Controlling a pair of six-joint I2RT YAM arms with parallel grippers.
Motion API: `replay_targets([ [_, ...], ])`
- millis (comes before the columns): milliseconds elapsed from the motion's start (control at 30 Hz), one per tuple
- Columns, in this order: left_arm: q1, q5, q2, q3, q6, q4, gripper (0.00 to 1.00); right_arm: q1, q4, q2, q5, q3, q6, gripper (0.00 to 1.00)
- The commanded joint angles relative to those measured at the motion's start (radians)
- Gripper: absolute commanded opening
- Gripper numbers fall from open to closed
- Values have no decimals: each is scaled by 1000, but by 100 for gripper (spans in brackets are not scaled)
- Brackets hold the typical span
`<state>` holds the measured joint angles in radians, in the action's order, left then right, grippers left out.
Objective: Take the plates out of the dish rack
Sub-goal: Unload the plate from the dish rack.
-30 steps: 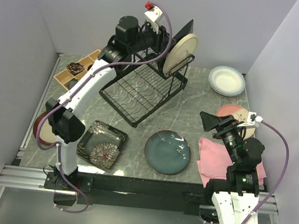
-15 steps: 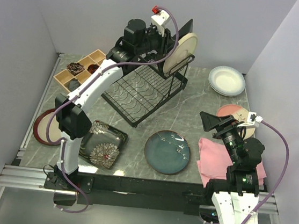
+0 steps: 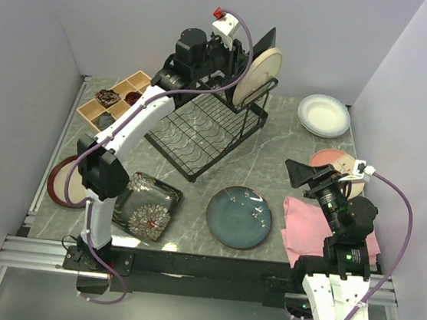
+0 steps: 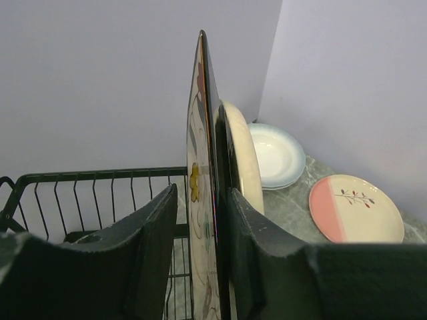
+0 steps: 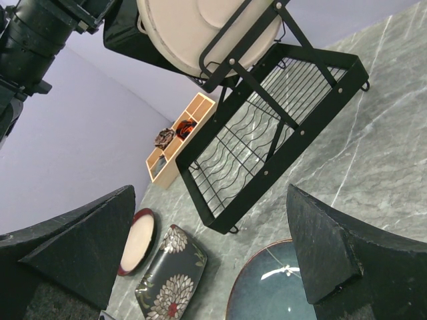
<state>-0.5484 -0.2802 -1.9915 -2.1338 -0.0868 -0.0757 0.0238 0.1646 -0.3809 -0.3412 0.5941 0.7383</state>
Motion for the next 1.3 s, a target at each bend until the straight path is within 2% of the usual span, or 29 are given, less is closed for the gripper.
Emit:
replay_targets([
  [0,4,33,60,-2,19,5,41,2,-36,0,-4,4,-13,100],
  [233,4,24,36,-18,30,-29,43,1,-31,2,-4,7,-16,100],
  [600,4,-89,20,22,36,-22,42,2,-30,7,-2,9,-16,100],
  [767,5,-129,13,11,18,-22,34,2,-31,7,1,6,-14,100],
  [1033,7,-140,22,11,-5,-13,1,2,-33,8,-4,6,-11,100],
  [1267,8,-126,49,8,-39,25,1,2,-31,13,-2,6,-10,100],
])
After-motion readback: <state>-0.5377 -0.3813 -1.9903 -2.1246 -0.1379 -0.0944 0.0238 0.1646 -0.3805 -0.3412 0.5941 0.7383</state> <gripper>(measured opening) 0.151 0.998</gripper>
